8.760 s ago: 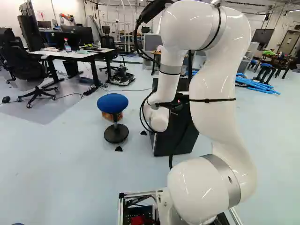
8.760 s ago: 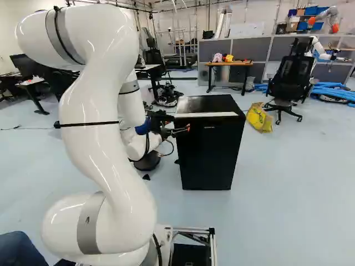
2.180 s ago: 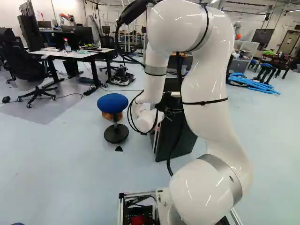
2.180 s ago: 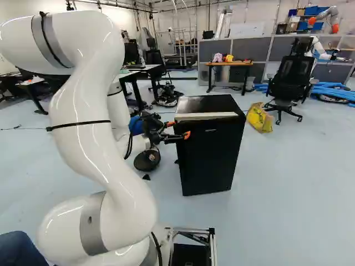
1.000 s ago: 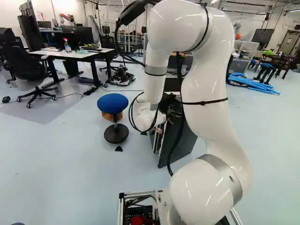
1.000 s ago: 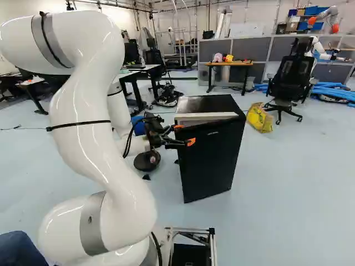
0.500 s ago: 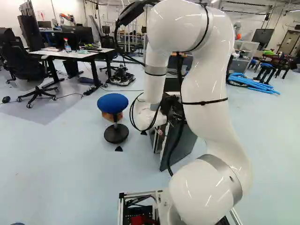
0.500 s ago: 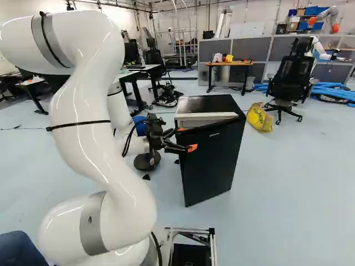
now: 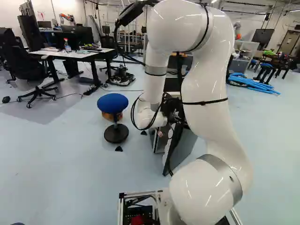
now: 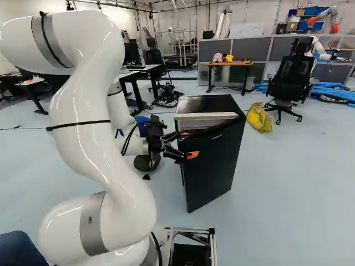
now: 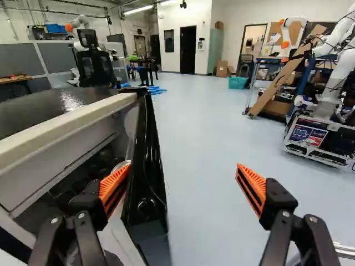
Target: Grab a drink from the fridge
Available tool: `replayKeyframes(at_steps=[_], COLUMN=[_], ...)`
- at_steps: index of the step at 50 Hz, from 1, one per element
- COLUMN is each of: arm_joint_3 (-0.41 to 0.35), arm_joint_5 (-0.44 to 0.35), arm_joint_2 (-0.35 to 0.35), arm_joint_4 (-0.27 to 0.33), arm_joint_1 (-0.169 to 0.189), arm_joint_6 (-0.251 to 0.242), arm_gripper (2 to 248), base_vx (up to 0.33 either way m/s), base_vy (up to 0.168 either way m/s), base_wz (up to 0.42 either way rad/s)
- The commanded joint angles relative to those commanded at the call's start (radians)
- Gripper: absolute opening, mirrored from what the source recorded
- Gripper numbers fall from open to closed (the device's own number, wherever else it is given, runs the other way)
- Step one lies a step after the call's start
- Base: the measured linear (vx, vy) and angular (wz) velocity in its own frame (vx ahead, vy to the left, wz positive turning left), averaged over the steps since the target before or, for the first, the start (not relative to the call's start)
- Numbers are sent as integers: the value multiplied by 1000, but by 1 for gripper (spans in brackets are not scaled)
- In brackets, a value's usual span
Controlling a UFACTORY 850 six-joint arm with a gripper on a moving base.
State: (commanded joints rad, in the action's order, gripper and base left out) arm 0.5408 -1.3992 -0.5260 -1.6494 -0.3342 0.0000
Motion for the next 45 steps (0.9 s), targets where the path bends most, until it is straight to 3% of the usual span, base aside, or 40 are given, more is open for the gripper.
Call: replayKeyframes(at_steps=[35,45], arm_joint_3=[0,15], arm_joint_5=[-4,-10], arm_joint_2=[0,-2], arm_joint_4=[-236,-302], arm_joint_1=[1,24], arm_joint_6=[0,0], arm_gripper=[247,247], base_vx=[0,0], base_vy=[0,0], base_wz=[0,0])
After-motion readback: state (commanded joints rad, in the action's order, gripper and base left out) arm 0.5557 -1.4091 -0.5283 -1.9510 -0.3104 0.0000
